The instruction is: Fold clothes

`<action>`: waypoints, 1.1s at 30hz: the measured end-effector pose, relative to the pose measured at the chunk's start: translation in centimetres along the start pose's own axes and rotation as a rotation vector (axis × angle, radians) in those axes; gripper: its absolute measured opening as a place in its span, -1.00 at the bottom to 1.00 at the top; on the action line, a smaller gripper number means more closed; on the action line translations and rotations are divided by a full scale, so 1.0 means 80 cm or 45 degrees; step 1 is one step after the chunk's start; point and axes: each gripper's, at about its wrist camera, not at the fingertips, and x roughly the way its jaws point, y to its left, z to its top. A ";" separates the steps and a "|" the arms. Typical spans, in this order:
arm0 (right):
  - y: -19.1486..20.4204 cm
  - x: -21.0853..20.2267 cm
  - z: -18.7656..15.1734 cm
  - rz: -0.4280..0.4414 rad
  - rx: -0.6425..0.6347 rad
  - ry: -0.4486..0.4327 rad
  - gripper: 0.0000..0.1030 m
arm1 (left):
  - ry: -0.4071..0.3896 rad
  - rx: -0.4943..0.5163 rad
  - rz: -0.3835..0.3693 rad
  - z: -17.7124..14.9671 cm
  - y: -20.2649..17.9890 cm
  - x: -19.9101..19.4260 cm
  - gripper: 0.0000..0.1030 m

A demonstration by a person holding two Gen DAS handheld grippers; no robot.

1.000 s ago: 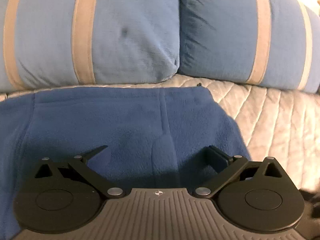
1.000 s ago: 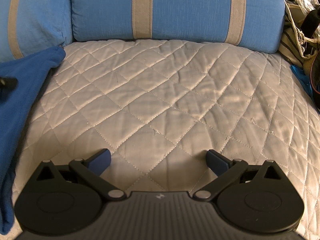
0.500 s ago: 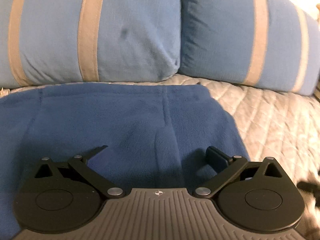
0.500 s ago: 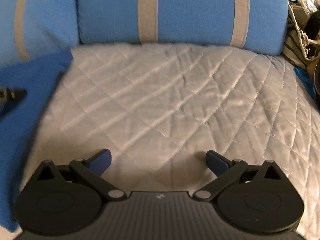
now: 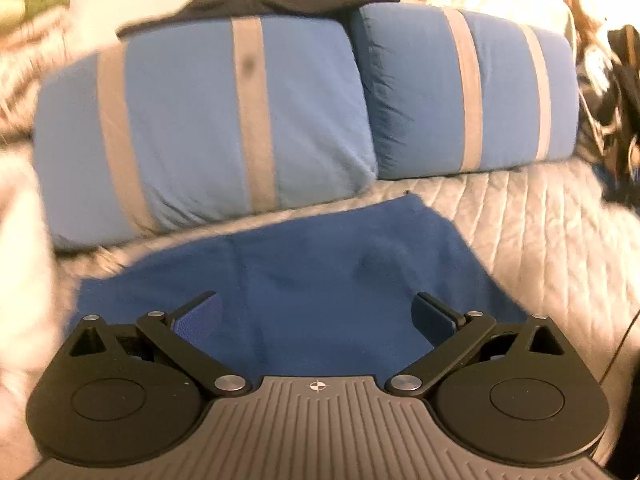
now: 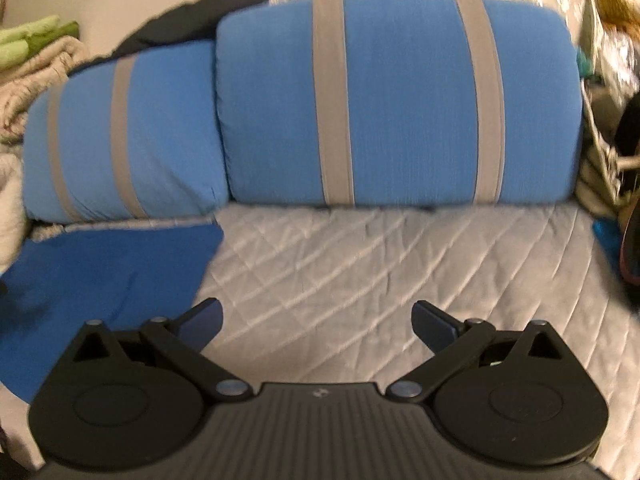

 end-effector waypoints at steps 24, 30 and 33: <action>-0.175 -0.232 0.173 -0.250 0.065 -0.368 1.00 | -0.423 -0.365 0.201 0.019 0.142 -0.239 1.00; -0.209 -0.291 0.128 -0.210 0.044 -0.381 1.00 | -0.384 -0.403 0.132 -0.030 0.127 -0.253 1.00; -0.229 -0.318 0.089 -0.176 0.046 -0.371 1.00 | -0.366 -0.414 0.093 -0.057 0.117 -0.260 1.00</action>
